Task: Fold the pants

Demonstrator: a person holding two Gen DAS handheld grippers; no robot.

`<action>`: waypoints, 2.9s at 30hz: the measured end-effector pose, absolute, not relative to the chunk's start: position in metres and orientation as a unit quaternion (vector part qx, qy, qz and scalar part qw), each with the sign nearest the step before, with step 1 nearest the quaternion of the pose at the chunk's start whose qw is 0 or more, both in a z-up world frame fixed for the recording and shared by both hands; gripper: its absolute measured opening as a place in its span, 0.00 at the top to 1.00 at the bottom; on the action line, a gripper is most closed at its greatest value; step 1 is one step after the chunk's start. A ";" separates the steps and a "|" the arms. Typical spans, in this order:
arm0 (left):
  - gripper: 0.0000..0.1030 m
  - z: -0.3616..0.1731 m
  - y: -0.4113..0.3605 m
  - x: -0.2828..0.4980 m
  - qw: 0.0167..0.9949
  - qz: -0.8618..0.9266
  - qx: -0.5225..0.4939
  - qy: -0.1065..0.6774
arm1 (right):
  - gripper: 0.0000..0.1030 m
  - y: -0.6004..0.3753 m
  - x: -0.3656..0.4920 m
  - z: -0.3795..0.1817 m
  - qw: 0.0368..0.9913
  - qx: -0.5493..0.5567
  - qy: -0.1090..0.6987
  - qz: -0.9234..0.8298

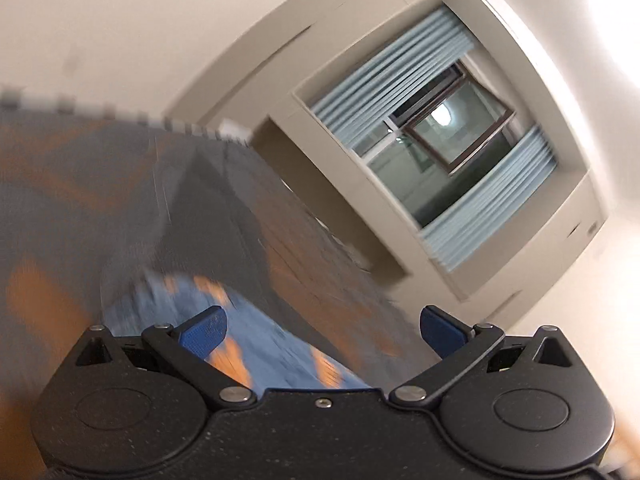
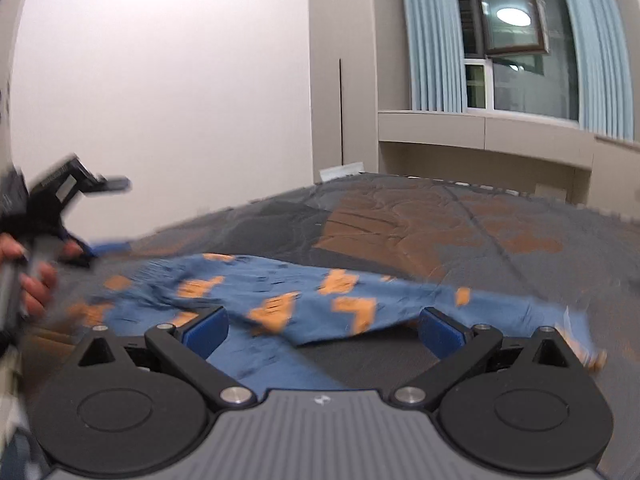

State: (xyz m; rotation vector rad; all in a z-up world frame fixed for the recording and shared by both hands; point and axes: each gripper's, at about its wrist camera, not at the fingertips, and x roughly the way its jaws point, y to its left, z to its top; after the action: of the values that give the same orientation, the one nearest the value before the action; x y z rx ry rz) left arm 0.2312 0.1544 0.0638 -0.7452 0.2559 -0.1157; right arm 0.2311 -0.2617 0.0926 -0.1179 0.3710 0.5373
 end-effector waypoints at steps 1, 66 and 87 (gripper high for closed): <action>0.01 0.070 0.155 0.243 0.934 -0.035 -0.332 0.131 | 0.00 -0.259 0.249 0.095 0.945 -0.082 0.185 0.256; 0.98 0.054 0.124 0.463 0.917 -0.120 0.026 0.379 | 1.00 -0.206 0.516 0.047 0.860 -0.271 0.307 0.303; 0.43 0.041 0.204 0.461 0.888 -0.166 -0.095 0.418 | 0.49 -0.217 0.552 0.030 0.837 -0.150 0.360 0.385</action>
State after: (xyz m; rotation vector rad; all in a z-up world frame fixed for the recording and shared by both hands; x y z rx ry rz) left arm 0.4605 0.2039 0.0406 -0.1972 0.8678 -0.3443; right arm 0.5518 -0.2171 0.0297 -0.3172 0.7609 0.8140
